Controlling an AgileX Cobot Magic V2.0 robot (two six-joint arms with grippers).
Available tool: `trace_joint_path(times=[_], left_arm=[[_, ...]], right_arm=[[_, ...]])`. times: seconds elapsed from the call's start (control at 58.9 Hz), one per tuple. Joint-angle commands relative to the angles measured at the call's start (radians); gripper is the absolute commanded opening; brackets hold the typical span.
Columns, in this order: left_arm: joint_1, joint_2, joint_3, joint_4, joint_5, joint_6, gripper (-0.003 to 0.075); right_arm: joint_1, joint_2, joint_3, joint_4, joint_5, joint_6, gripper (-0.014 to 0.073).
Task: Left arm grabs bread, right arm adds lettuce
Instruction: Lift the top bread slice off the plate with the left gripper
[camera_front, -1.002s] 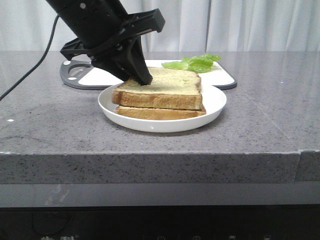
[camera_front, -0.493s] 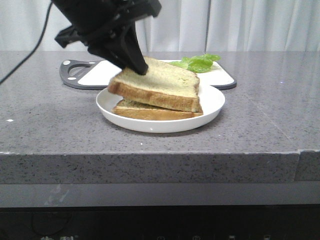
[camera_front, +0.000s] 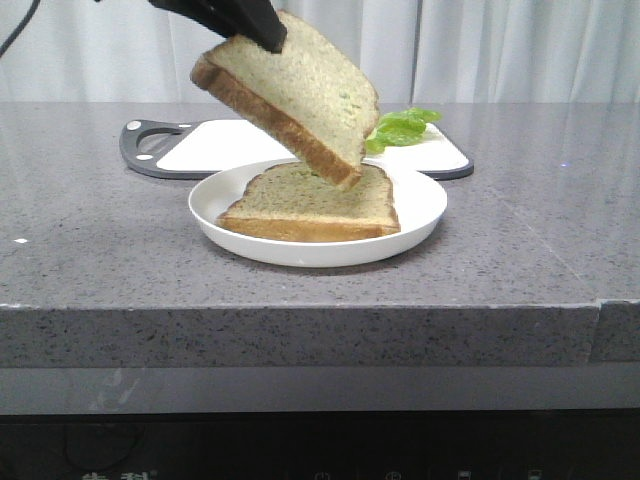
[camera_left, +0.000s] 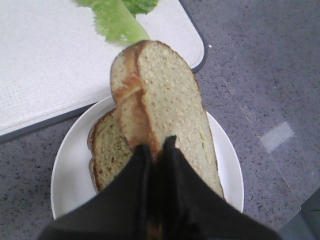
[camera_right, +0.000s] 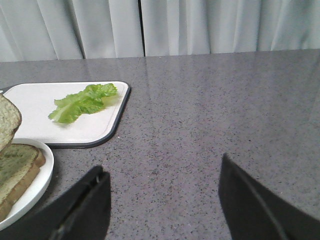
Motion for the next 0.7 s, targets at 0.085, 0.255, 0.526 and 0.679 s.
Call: trace_joint_path(times=[0.085,0.255,0.526,0.679], left_arm=[[-0.001,-0.062,-0.026,-0.032,-0.063,-0.002,-0.0020],[-0.001,-0.079,-0.026,-0.034,-0.063,-0.002,-0.0020],[-0.001,-0.143,-0.026,-0.028,-0.063,0.001,-0.0020],[-0.001,-0.175,-0.026,-0.027,-0.063,0.001,-0.0020]], right_arm=[[-0.008,0.015,-0.038,-0.009,-0.075,-0.010,0.0487],[-0.008,0.015,-0.038,-0.009,-0.075,-0.010,0.0487],[-0.008,0.015,-0.038,-0.009,-0.075,-0.010,0.0487],[-0.008,0.015,-0.038,-0.009,-0.075,-0.010,0.0487]])
